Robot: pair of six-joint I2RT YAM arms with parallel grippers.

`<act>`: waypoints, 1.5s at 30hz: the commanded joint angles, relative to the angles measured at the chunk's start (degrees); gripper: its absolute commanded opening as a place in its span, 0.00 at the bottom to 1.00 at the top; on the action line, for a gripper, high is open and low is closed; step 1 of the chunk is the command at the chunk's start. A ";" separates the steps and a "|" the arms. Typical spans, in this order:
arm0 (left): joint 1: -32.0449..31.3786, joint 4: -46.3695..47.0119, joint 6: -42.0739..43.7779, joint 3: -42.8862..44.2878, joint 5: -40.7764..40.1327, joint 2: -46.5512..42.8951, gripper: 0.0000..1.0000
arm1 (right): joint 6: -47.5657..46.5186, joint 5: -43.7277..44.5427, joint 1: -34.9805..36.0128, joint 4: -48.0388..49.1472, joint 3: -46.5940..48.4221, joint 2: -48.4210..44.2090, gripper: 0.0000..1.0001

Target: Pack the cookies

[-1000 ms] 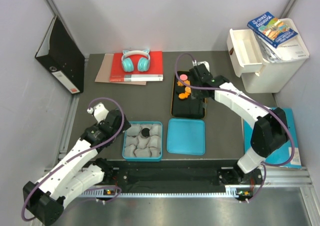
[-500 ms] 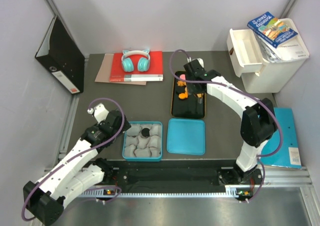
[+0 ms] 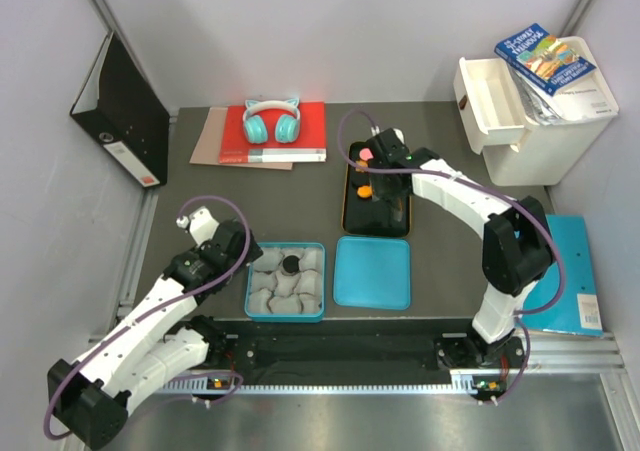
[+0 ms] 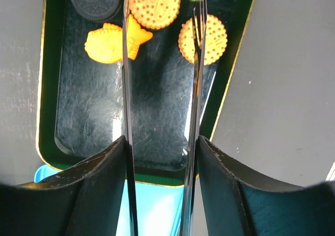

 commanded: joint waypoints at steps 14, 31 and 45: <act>0.24 1.92 -0.17 -0.46 0.62 -0.01 0.98 | 1.03 -2.24 1.72 0.93 0.20 0.94 0.53; 0.24 1.30 0.79 1.21 -0.96 -0.28 0.98 | 1.12 -0.14 1.90 -1.62 -1.91 -5.64 0.41; 0.24 0.16 2.37 6.21 -4.12 1.48 0.98 | 0.15 2.07 9.36 -7.24 1.34 -16.80 0.41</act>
